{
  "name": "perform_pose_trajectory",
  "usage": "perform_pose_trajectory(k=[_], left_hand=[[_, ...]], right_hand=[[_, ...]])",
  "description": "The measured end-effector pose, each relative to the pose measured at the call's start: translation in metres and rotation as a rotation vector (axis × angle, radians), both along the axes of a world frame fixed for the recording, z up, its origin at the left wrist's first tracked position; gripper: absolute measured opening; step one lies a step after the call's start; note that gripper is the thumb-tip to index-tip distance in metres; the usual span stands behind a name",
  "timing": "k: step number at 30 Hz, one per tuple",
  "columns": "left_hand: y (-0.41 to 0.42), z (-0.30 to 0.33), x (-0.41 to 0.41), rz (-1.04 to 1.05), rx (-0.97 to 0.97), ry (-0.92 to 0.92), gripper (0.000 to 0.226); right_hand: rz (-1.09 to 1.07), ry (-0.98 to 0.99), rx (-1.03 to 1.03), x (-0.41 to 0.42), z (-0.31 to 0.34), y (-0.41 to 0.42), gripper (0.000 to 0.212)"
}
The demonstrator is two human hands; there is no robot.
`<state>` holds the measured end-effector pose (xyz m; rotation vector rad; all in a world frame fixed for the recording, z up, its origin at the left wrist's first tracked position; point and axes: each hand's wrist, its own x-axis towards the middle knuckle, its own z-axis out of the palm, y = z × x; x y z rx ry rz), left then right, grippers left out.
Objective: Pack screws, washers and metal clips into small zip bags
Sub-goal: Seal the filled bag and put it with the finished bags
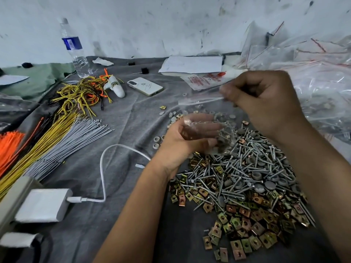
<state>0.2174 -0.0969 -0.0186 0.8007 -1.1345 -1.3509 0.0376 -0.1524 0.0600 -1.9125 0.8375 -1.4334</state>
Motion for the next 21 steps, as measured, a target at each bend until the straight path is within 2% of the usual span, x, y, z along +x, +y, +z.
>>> perform_pose_trajectory(k=[2,6,9,13,16,19,21], left_hand=[[0.0,0.0,0.001,-0.006,0.008,0.009,0.04],[0.001,-0.002,-0.003,-0.038,0.057,0.009,0.03],[0.001,-0.001,-0.004,-0.013,0.09,-0.004,0.018],[0.0,-0.002,-0.004,0.044,0.165,-0.036,0.023],[-0.002,-0.004,-0.008,0.08,0.205,-0.036,0.025],[-0.003,-0.004,-0.011,0.077,0.22,-0.015,0.031],[-0.002,-0.002,-0.01,0.046,0.229,-0.012,0.031]], right_hand=[[-0.006,-0.106,0.006,0.001,-0.002,-0.002,0.01],[-0.015,-0.134,0.128,0.001,-0.011,-0.003,0.014],[-0.019,-0.251,0.207,-0.001,-0.011,-0.005,0.018],[-0.098,-0.288,0.269,-0.005,-0.018,-0.012,0.025],[-0.101,-0.236,0.389,-0.008,-0.034,-0.012,0.036],[-0.073,-0.149,0.414,-0.007,-0.051,-0.008,0.027],[-0.078,-0.171,0.369,-0.007,-0.055,-0.008,0.028]])
